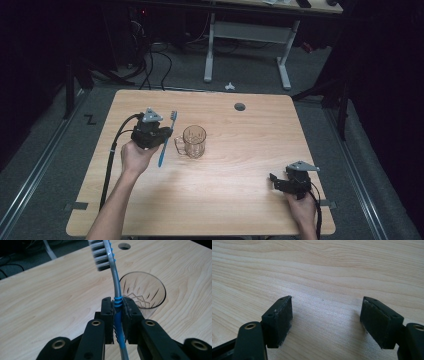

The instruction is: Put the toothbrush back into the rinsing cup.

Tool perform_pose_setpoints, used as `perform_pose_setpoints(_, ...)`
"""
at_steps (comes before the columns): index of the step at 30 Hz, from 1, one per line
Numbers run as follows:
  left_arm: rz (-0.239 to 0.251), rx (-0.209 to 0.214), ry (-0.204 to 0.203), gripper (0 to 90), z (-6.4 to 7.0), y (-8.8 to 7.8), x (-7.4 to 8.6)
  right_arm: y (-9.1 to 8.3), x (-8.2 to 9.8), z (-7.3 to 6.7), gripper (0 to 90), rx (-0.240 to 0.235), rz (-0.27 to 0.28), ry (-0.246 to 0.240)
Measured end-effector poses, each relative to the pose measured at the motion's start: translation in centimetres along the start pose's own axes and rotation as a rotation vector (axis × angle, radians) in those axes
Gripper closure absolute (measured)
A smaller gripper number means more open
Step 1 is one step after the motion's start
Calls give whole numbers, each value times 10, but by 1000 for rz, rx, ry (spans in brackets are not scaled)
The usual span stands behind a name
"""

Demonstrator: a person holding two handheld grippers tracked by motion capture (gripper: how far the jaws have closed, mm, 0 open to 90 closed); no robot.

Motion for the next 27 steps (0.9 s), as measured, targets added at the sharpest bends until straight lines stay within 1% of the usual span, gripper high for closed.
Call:
perform_pose_setpoints(2,17,-1,1,806,1,1,-6,0,0,0,262,0,0,-1)
perform_pose_setpoints(3,17,-1,1,806,1,1,-6,0,0,0,262,0,0,-1)
perform_pose_setpoints(5,24,-12,14,806,2,1,-9,0,0,0,262,0,0,-1)
perform_pose_setpoints(6,32,-8,17,806,3,1,-10,0,0,0,263,0,0,0)
perform_pose_setpoints(8,46,-14,20,806,4,0,-13,0,0,0,262,0,0,0)
perform_pose_setpoints(9,50,-9,24,806,4,1,-15,0,0,0,262,0,0,0)
perform_pose_setpoints(11,44,-15,40,806,5,2,-17,0,0,0,263,0,0,1)
perform_pose_setpoints(15,46,-19,57,806,5,4,-23,0,0,0,262,0,0,-1)
perform_pose_setpoints(17,53,-21,58,806,4,5,-26,0,0,0,262,0,0,0)
perform_pose_setpoints(18,64,-26,52,806,3,5,-29,0,0,0,262,1,0,1)
perform_pose_setpoints(21,75,-32,49,807,2,5,-32,0,0,0,262,0,0,0)
perform_pose_setpoints(22,93,-35,45,806,2,6,-34,0,0,0,262,0,0,0)
perform_pose_setpoints(23,93,-35,45,806,2,6,-34,0,0,0,262,0,0,0)
perform_pose_setpoints(24,104,-48,49,806,2,7,-35,0,0,0,262,0,0,0)
perform_pose_setpoints(26,108,-50,51,807,2,8,-35,0,0,0,262,0,0,-1)
perform_pose_setpoints(27,120,-54,46,807,2,9,-37,0,0,0,262,0,0,0)
Point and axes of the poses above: each handheld gripper's, and its own axes: y roughly forward along the jaws, x roughly out of its underside, z roughly to its right, the point moved 8 cm from there along y, roughly forward along the jaws, and after that the axes turned 6 degrees about -x, right-handed, at the moved point
